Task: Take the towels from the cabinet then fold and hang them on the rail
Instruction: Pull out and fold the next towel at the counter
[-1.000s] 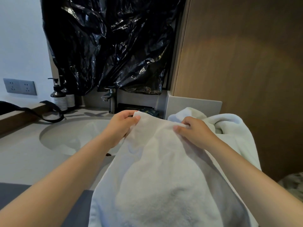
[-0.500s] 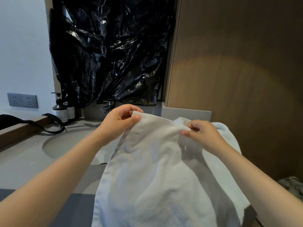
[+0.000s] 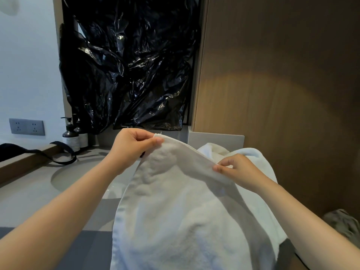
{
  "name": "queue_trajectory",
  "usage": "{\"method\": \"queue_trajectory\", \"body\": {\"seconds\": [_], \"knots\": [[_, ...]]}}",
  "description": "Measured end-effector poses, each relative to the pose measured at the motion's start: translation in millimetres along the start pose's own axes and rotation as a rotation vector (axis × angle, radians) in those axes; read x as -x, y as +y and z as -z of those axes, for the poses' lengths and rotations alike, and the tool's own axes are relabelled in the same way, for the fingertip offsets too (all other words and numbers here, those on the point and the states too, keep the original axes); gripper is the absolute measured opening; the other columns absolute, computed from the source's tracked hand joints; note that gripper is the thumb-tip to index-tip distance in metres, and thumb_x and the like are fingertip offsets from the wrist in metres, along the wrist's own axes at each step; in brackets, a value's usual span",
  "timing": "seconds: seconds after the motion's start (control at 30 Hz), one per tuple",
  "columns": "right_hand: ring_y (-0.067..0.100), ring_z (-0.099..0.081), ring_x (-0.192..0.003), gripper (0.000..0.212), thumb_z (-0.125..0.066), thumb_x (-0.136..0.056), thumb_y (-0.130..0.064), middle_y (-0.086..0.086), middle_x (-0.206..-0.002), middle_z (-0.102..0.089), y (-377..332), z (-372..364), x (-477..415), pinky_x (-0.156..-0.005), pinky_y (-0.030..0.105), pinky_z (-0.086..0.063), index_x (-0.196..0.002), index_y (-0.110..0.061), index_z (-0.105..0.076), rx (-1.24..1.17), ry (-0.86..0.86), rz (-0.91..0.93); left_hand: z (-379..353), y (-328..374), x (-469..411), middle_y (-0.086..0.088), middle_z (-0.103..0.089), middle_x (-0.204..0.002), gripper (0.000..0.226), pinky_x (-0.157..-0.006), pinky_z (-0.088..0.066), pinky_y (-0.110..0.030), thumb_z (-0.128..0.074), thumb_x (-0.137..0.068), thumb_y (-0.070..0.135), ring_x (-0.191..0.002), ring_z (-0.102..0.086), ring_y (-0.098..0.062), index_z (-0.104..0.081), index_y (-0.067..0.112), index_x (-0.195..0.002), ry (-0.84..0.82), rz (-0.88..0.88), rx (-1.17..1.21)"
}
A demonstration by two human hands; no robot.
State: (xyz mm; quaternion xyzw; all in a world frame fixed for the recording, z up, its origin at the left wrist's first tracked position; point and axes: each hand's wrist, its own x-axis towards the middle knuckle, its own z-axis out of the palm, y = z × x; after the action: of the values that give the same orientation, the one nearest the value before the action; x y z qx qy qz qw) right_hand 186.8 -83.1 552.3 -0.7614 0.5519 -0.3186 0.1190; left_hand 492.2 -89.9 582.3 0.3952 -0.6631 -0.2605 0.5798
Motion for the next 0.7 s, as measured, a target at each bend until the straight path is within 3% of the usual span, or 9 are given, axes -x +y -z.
{"method": "queue_trajectory", "body": {"seconds": [0.1,0.2,0.3,0.37,0.43,0.53,0.63,0.7], "knots": [[0.017,-0.054,-0.063,0.030,-0.064,-0.093,-0.030,0.001,-0.069,-0.066,3,5,0,-0.060,0.033,-0.040,-0.074,-0.010,-0.074,-0.045,0.089,0.026,0,1,-1,-0.020,-0.060,-0.058,0.012,-0.052,-0.043,-0.021,-0.078,-0.079,0.031,-0.052,-0.050,-0.012,-0.078,0.020,-0.075,0.057,-0.008,0.034],[0.008,-0.037,-0.048,0.036,-0.063,-0.094,-0.030,-0.011,-0.052,-0.045,11,13,3,-0.050,0.023,-0.027,-0.063,-0.013,-0.065,0.004,0.119,0.019,1,0,-6,0.014,-0.051,-0.042,0.014,-0.041,-0.036,-0.013,-0.076,-0.082,0.031,-0.037,-0.042,0.001,-0.078,0.017,-0.079,0.200,0.005,0.064],[0.008,-0.027,-0.048,0.046,-0.061,-0.096,-0.031,-0.010,-0.048,-0.030,21,25,10,-0.051,0.024,-0.020,-0.051,-0.023,-0.053,0.079,0.126,0.021,-1,1,-8,0.015,-0.061,-0.047,0.013,-0.053,-0.047,-0.022,-0.078,-0.079,0.033,-0.043,-0.053,0.003,-0.078,0.020,-0.080,0.291,0.009,-0.005],[0.010,-0.029,-0.050,0.049,-0.060,-0.096,-0.032,-0.008,-0.049,-0.032,27,33,16,-0.054,0.029,-0.022,-0.049,-0.024,-0.047,0.128,0.144,0.023,-4,2,-8,0.011,-0.069,-0.059,0.009,-0.064,-0.055,-0.027,-0.079,-0.077,0.034,-0.057,-0.064,-0.003,-0.077,0.026,-0.075,0.329,0.009,-0.036],[0.013,-0.032,-0.052,0.046,-0.060,-0.096,-0.032,-0.004,-0.051,-0.035,33,40,23,-0.055,0.032,-0.024,-0.054,-0.017,-0.047,0.196,0.157,0.010,-6,3,-8,0.014,-0.071,-0.065,0.009,-0.066,-0.053,-0.023,-0.079,-0.076,0.035,-0.065,-0.068,-0.003,-0.074,0.032,-0.070,0.357,-0.007,-0.065],[0.018,-0.045,-0.055,0.043,-0.060,-0.096,-0.032,-0.001,-0.054,-0.046,44,51,34,-0.056,0.034,-0.033,-0.056,-0.016,-0.051,0.289,0.171,-0.035,-7,4,-9,0.022,-0.070,-0.066,0.012,-0.064,-0.048,-0.017,-0.080,-0.075,0.037,-0.064,-0.065,0.007,-0.072,0.035,-0.067,0.385,-0.013,-0.084],[0.018,-0.059,-0.069,0.029,-0.060,-0.095,-0.033,0.000,-0.072,-0.061,51,63,46,-0.067,0.039,-0.053,-0.072,-0.018,-0.067,0.380,0.229,-0.086,-5,3,-7,0.022,-0.070,-0.067,0.013,-0.070,-0.054,-0.024,-0.080,-0.073,0.041,-0.066,-0.066,0.003,-0.071,0.036,-0.065,0.418,-0.002,-0.094],[0.016,-0.062,-0.075,0.022,-0.061,-0.094,-0.034,-0.002,-0.080,-0.064,53,70,52,-0.074,0.040,-0.057,-0.079,-0.019,-0.066,0.367,0.298,-0.110,-5,4,-5,0.021,-0.070,-0.067,0.014,-0.071,-0.056,-0.028,-0.079,-0.074,0.041,-0.067,-0.067,0.000,-0.071,0.037,-0.064,0.418,-0.014,-0.110]]}}
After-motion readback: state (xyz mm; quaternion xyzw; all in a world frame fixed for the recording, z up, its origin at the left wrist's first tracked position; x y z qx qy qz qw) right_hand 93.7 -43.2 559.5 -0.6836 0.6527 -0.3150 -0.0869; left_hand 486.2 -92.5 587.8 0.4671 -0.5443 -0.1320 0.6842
